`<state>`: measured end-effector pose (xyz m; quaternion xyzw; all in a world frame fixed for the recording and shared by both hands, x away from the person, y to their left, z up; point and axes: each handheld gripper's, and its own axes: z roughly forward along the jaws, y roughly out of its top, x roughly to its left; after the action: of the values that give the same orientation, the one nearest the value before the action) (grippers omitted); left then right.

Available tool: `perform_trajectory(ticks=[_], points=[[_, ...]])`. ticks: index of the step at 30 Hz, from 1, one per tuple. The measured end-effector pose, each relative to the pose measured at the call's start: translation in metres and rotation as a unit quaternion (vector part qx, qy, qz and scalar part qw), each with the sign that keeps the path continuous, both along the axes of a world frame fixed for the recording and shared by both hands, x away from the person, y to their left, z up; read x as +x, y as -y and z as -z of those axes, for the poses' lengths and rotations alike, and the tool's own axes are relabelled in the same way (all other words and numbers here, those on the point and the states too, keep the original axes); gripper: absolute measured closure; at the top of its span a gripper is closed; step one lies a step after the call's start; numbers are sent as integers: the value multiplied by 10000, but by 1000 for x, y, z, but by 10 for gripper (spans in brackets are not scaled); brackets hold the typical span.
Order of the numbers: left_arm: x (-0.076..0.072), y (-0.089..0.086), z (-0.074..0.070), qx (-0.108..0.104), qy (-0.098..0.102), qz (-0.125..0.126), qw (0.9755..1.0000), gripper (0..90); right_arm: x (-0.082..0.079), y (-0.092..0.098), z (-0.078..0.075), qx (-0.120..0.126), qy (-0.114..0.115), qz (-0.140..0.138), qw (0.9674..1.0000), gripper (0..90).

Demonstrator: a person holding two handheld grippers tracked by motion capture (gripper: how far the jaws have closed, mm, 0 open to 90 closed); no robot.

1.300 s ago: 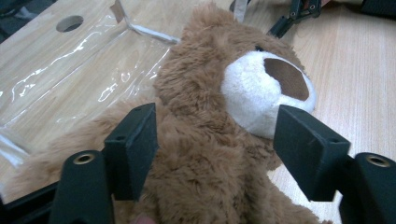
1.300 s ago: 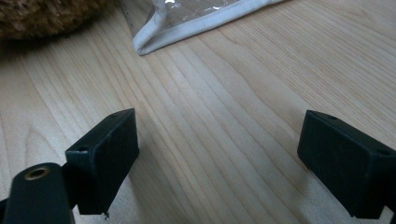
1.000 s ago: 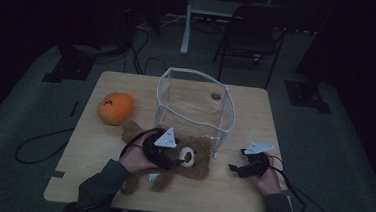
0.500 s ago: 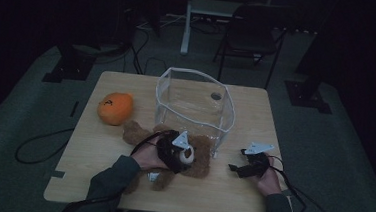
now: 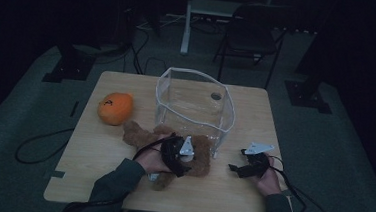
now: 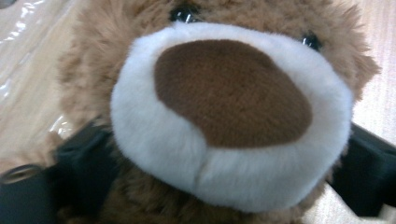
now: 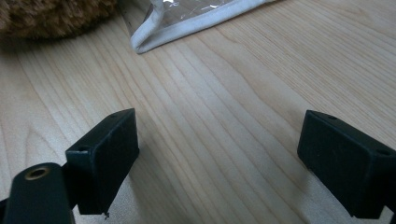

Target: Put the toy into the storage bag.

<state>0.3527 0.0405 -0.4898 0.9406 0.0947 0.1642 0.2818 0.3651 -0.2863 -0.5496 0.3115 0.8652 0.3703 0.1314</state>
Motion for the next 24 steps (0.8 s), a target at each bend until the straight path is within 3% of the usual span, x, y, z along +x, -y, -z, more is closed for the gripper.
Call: perform_trajectory(ticks=[3, 7, 12, 18, 24], points=[[-1, -4, -3, -134, -27, -66, 9999, 291, 0, 0, 0, 0, 0, 3, 10000, 119], [-3, -9, -8, -180, 20, -36, 9998, 395, 0, 0, 0, 0, -1, 4, 10000, 119], [-11, -15, -13, -273, 145, 5, 9995, 429, 0, 0, 0, 0, -2, 4, 10000, 119], [-19, -27, -20, -642, 282, -24, 9975, 445, 0, 0, 0, -2, 4, -2, 10000, 119], [-24, -32, -27, -761, 384, -12, 9964, 449, 0, 0, 0, -2, 4, -2, 10000, 119]])
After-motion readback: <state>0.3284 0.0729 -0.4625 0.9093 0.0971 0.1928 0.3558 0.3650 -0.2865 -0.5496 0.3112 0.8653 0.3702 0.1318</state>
